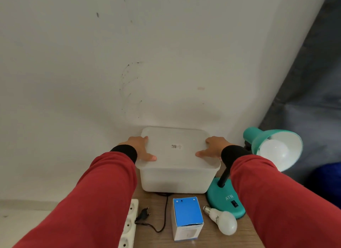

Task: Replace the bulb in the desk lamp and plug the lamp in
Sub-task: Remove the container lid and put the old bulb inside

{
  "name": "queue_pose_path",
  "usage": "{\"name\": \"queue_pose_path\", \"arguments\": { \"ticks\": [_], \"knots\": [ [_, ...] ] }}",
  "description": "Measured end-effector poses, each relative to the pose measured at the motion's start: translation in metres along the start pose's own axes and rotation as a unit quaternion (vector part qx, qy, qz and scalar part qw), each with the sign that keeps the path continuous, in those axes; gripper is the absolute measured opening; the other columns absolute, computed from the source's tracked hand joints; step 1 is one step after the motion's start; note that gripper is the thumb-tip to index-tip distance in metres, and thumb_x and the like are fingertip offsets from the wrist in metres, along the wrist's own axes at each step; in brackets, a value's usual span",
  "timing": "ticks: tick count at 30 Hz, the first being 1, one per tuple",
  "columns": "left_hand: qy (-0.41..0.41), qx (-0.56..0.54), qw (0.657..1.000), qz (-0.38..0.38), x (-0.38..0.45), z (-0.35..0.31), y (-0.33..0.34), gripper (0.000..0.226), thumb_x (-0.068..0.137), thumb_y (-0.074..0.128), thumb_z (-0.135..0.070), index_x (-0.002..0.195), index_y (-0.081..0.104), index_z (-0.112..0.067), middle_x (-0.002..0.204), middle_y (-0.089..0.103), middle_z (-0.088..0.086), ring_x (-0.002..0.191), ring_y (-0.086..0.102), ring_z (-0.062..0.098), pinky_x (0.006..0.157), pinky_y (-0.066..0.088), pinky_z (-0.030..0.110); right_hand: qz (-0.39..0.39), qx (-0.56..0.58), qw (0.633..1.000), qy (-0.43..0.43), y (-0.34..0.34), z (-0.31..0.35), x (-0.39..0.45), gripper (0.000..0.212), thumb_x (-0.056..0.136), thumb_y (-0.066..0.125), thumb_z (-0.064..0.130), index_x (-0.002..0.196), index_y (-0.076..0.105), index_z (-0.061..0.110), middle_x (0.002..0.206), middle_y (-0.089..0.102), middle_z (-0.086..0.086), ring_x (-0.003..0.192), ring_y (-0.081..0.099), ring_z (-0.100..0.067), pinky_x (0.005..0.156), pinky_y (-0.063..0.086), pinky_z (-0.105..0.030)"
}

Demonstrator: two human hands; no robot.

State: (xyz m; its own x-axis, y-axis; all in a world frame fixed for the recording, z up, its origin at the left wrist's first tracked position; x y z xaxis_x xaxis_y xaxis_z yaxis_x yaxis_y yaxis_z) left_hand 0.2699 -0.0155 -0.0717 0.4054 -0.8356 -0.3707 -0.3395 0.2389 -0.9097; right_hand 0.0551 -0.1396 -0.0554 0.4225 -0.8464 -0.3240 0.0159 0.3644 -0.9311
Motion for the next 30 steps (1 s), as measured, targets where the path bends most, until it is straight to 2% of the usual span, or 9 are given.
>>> {"name": "queue_pose_path", "arguments": {
  "ticks": [7, 10, 16, 24, 30],
  "knots": [
    [-0.004, 0.001, 1.000, -0.030, -0.004, -0.007, -0.011, 0.093, 0.081, 0.064, -0.055, 0.151, 0.018, -0.017, 0.147, 0.037, 0.007, 0.135, 0.037, 0.026, 0.109, 0.036, 0.035, -0.023, 0.037, 0.999, 0.007, -0.002, -0.005, -0.006, 0.072, 0.084, 0.063, 0.049, 0.139, 0.041, 0.007, 0.140, 0.048, -0.011, 0.128, 0.046, -0.026, 0.101, 0.040, -0.031],
    [-0.002, 0.016, 0.999, -0.041, -0.008, -0.013, -0.017, 0.092, 0.082, 0.062, -0.054, 0.152, 0.016, -0.015, 0.147, 0.037, 0.008, 0.135, 0.035, 0.028, 0.110, 0.035, 0.036, -0.032, 0.050, 0.998, 0.015, -0.006, -0.004, -0.005, 0.072, 0.081, 0.068, 0.048, 0.135, 0.045, 0.007, 0.136, 0.051, -0.011, 0.123, 0.050, -0.026, 0.095, 0.043, -0.030],
    [0.006, 0.006, 0.996, -0.084, -0.033, -0.014, -0.040, 0.089, 0.084, 0.062, -0.052, 0.150, 0.019, -0.011, 0.146, 0.039, 0.011, 0.135, 0.035, 0.030, 0.109, 0.032, 0.034, -0.089, 0.042, 0.995, -0.003, -0.033, 0.005, -0.019, 0.070, 0.081, 0.066, 0.051, 0.132, 0.047, 0.007, 0.133, 0.054, -0.011, 0.120, 0.052, -0.028, 0.093, 0.043, -0.031],
    [0.000, 0.014, 0.997, -0.080, -0.116, -0.009, -0.023, 0.088, 0.083, 0.063, -0.051, 0.148, 0.023, -0.008, 0.146, 0.039, 0.013, 0.133, 0.038, 0.030, 0.108, 0.033, 0.034, -0.096, 0.031, 0.995, -0.023, -0.018, 0.007, -0.101, 0.066, 0.082, 0.064, 0.050, 0.129, 0.050, 0.006, 0.132, 0.054, -0.013, 0.120, 0.052, -0.030, 0.093, 0.042, -0.033],
    [0.001, 0.015, 0.997, -0.073, -0.192, -0.013, 0.026, 0.086, 0.082, 0.065, -0.051, 0.145, 0.029, -0.006, 0.142, 0.043, 0.013, 0.130, 0.041, 0.030, 0.105, 0.035, 0.034, -0.095, 0.023, 0.995, -0.007, 0.026, -0.013, -0.182, 0.066, 0.081, 0.064, 0.051, 0.126, 0.052, 0.005, 0.129, 0.057, -0.015, 0.121, 0.052, -0.033, 0.098, 0.042, -0.035]
  ]
}}
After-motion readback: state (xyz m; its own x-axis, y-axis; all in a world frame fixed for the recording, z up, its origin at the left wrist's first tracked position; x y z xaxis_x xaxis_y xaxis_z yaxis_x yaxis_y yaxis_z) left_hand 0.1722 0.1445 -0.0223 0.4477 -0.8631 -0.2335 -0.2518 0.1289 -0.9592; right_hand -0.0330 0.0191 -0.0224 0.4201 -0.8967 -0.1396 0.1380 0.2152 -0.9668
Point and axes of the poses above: each hand's wrist, its own x-axis towards the middle knuckle, its own y-axis out of the palm, z = x × y, the point moved 8 cm from there along x, towards the middle knuckle
